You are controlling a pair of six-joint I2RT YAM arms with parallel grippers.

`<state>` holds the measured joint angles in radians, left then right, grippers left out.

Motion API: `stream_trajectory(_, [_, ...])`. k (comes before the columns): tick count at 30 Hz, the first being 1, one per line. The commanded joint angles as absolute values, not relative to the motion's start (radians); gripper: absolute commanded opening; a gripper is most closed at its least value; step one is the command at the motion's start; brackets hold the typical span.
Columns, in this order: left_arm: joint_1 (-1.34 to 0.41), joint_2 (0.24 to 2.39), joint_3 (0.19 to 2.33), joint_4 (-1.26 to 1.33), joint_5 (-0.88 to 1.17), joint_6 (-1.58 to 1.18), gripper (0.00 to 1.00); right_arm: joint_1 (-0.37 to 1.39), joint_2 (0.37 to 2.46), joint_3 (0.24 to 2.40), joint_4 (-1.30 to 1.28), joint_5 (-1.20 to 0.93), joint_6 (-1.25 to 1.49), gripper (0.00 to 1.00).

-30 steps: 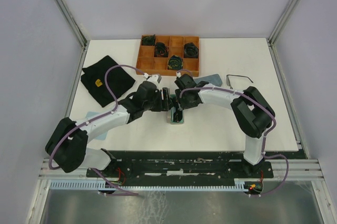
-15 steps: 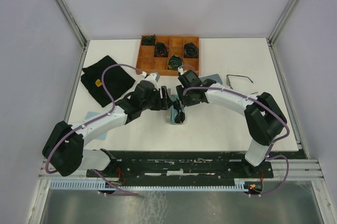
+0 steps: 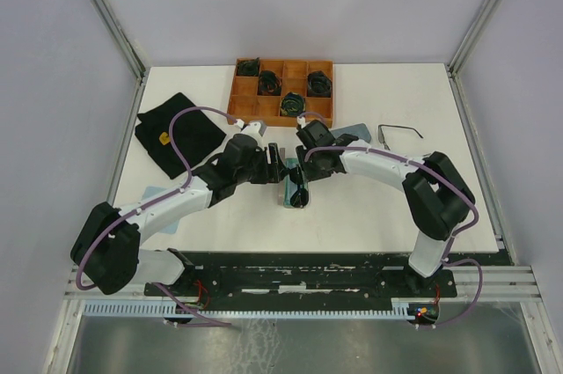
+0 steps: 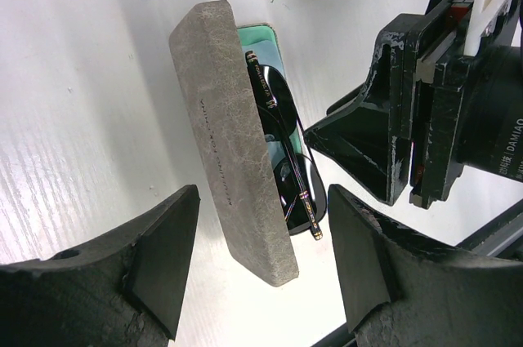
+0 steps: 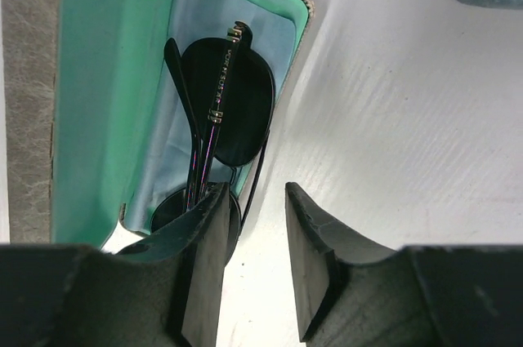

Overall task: Organize the sunglasses
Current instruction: Adjust the sunglasses in the sunglasses case.

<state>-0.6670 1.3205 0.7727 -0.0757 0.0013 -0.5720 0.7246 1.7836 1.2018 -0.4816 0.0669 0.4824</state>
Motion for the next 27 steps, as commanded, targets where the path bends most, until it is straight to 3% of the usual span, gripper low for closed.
stream_trajectory(1, [-0.66, 1.302, 0.772, -0.053, -0.003, -0.588, 0.71, 0.725, 1.797, 1.209, -0.487, 0.103, 0.495, 0.39])
stream_trajectory(13, [-0.66, 1.302, 0.769, -0.049, 0.009, -0.586, 0.71, 0.724, 1.835, 1.189, -0.451, 0.04, 0.533, 0.39])
stream_trajectory(27, [-0.66, 1.308, 0.765, -0.041, 0.021, -0.586, 0.7, 0.723, 1.837, 1.179, -0.417, 0.009, 0.561, 0.17])
